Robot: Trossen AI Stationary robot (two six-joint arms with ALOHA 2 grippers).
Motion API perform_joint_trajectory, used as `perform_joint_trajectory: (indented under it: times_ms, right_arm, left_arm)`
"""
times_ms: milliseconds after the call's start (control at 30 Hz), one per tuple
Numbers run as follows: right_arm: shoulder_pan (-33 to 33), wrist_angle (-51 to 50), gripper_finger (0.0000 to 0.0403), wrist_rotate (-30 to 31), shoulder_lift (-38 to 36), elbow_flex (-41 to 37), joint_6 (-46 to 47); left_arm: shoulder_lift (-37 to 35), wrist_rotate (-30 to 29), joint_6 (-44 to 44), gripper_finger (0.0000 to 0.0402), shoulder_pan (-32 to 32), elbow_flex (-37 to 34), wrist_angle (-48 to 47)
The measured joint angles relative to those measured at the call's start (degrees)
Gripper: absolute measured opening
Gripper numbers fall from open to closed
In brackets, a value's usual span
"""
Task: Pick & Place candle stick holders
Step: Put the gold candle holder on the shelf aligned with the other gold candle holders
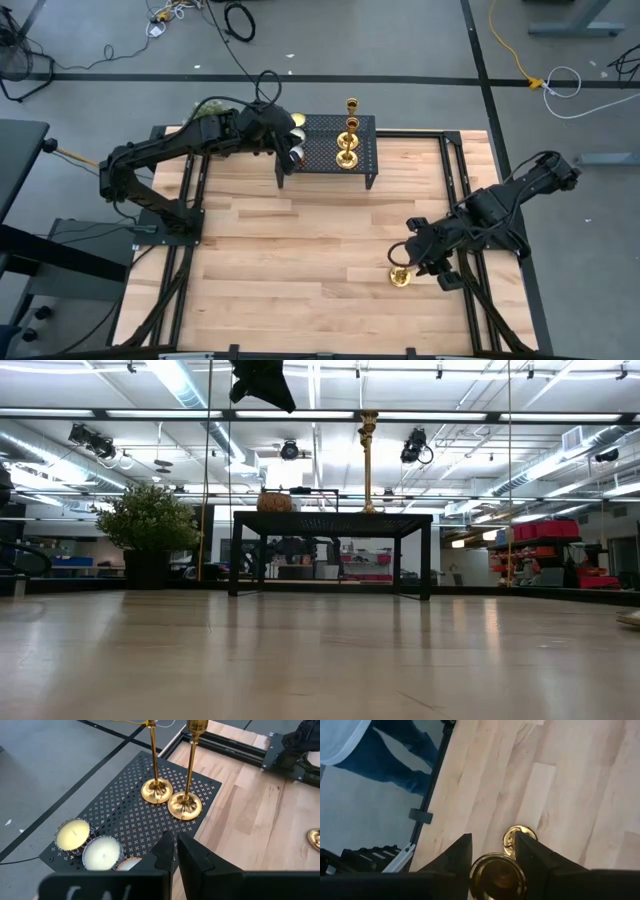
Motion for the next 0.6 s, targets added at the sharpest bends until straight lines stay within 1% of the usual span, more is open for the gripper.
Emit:
perform_joint_trajectory:
  times_ms: [467,533,600]
  right_arm:
    - [-5.38,0.05,0.0127,-0.28,-5.06,0.0,-0.04]
    - [-6.61,-1.03,0.0127,-0.09,-5.4,0.98,-0.06]
    - [-8.0,-2.82,0.0127,1.49,-5.4,3.05,-0.61]
  left_arm:
    - [0.0,0.0,-0.04,0.0028,0.0,0.0,0.02]
    - [0.0,0.0,-0.04,0.0028,0.0,0.0,0.03]
    - [0.0,0.0,-0.04,0.0028,0.0,0.0,0.02]
